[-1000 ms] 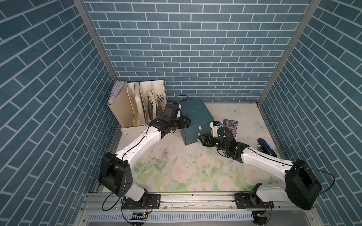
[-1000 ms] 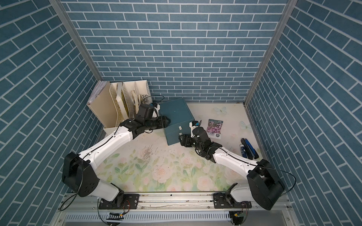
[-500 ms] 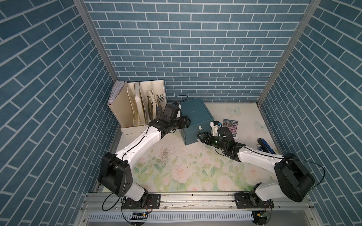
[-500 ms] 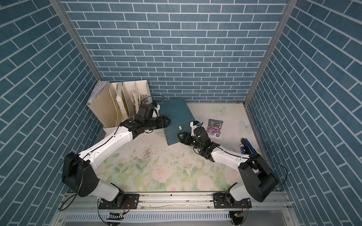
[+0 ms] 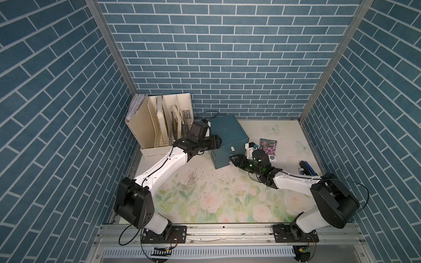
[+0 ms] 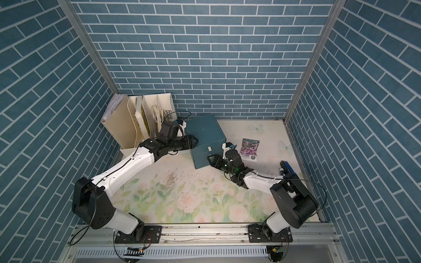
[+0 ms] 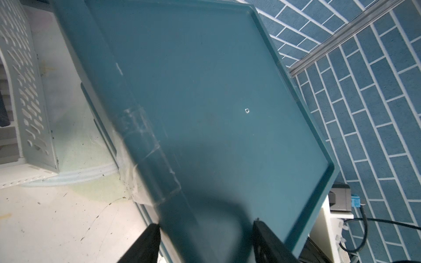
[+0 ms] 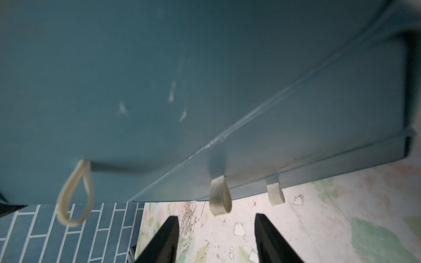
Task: Take the seed bags out of the drawer
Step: Open the drawer in the storage box.
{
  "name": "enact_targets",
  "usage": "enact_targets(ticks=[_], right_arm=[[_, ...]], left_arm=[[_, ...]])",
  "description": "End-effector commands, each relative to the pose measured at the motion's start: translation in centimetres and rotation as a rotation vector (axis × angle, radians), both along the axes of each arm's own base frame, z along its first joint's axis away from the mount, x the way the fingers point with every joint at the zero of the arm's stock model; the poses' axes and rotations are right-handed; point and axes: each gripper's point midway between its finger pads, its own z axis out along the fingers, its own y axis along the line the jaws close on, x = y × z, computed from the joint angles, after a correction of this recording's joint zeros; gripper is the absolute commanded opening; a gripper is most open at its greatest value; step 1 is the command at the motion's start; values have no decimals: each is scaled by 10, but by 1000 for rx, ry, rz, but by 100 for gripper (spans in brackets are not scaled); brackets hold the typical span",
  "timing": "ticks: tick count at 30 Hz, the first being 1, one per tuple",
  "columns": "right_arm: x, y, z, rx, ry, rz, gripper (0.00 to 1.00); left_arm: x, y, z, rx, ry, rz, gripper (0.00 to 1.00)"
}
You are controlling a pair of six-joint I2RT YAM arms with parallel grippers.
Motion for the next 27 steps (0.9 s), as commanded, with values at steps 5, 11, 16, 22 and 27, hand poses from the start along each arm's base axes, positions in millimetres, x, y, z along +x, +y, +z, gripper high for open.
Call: enact_targets(ticks=[5, 11, 16, 22, 27], right_arm=[[9, 1, -3, 28, 5, -37, 53], [14, 2, -3, 39, 5, -48, 47], [15, 2, -2, 41, 1, -55, 43], [18, 2, -1, 41, 0, -62, 39], [21, 3, -1, 42, 2, -63, 36]], left_arm=[[-15, 9, -32, 87, 94, -20, 68], [-15, 9, -33, 86, 96, -23, 68], [-16, 9, -34, 87, 97, -25, 68], [-16, 9, -36, 88, 101, -25, 68], [-15, 8, -34, 85, 99, -27, 68]])
